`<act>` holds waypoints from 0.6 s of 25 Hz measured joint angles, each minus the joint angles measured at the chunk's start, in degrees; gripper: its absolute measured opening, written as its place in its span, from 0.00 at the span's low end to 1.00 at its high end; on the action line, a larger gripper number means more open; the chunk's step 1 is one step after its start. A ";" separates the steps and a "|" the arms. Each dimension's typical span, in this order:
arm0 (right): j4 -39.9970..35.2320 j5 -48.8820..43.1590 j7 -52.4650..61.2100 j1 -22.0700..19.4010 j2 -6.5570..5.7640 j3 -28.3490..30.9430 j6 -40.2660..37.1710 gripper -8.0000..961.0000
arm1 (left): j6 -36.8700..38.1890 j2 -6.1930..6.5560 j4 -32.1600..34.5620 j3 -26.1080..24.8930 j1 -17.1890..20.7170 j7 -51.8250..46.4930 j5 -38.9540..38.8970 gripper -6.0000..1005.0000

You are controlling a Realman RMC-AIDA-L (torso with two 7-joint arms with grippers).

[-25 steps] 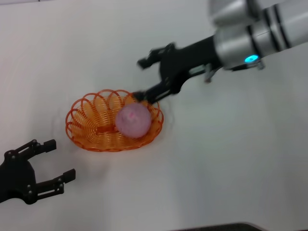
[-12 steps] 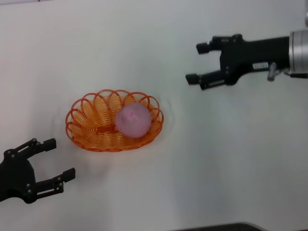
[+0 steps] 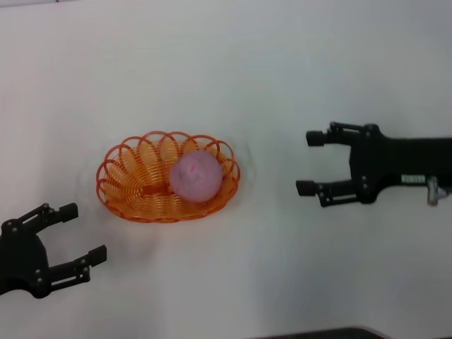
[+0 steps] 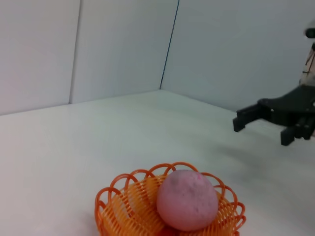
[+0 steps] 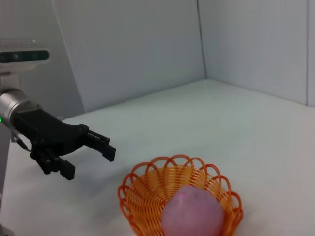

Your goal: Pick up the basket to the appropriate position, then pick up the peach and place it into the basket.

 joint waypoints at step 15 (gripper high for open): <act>8.27 -1.91 -6.65 1.00 0.03 0.95 4.63 0.98 | -1.38 0.00 -1.44 0.30 0.35 0.31 0.40 0.89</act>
